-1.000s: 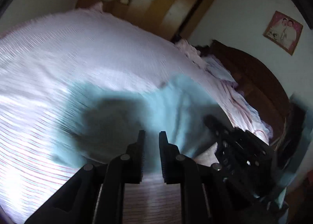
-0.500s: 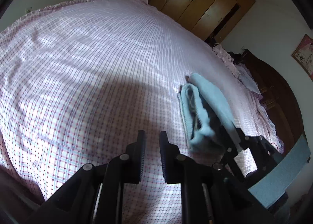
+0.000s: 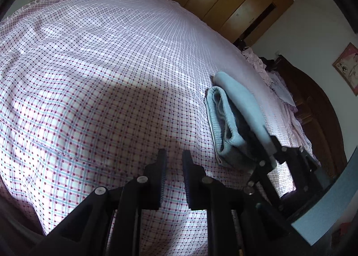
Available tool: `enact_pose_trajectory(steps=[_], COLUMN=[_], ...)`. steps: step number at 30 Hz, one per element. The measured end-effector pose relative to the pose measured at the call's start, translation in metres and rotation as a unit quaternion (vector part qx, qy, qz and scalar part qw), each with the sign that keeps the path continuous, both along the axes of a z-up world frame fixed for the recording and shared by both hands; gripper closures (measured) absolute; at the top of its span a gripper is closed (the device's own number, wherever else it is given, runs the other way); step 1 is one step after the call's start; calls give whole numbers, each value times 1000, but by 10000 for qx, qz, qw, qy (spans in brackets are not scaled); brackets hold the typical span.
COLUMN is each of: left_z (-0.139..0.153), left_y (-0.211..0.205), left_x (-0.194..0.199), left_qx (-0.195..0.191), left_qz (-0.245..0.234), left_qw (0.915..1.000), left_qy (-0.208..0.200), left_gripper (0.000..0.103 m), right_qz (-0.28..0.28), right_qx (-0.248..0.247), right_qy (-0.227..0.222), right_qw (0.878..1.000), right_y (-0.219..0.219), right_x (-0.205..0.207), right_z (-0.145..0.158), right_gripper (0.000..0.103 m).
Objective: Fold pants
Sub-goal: 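Fold the held leg end over onto the pants with the right gripper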
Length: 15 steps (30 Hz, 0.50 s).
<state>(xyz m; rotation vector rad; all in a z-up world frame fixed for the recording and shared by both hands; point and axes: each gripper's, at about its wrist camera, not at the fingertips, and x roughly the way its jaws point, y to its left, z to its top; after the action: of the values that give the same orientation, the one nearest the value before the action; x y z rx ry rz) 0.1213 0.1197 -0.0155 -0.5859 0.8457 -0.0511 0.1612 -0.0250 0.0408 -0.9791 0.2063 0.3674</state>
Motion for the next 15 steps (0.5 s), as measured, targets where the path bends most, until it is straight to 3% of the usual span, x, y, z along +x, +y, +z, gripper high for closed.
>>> enact_pose_trajectory(steps=[8, 12, 15], left_z=[-8, -7, -9], left_y=[-2, -2, -1], left_x=[3, 1, -2], left_qx=[-10, -3, -64], left_qz=[-29, -44, -40], left_qw=[9999, 9999, 9999], left_qy=[152, 129, 133], left_gripper=[89, 84, 84], right_qz=[188, 180, 63], right_qx=[173, 694, 1130], right_qy=[124, 39, -295], right_qw=[9996, 9974, 9931], right_y=[-5, -12, -18], right_x=[-6, -7, -9], right_z=[-11, 3, 14], right_gripper=[100, 100, 100])
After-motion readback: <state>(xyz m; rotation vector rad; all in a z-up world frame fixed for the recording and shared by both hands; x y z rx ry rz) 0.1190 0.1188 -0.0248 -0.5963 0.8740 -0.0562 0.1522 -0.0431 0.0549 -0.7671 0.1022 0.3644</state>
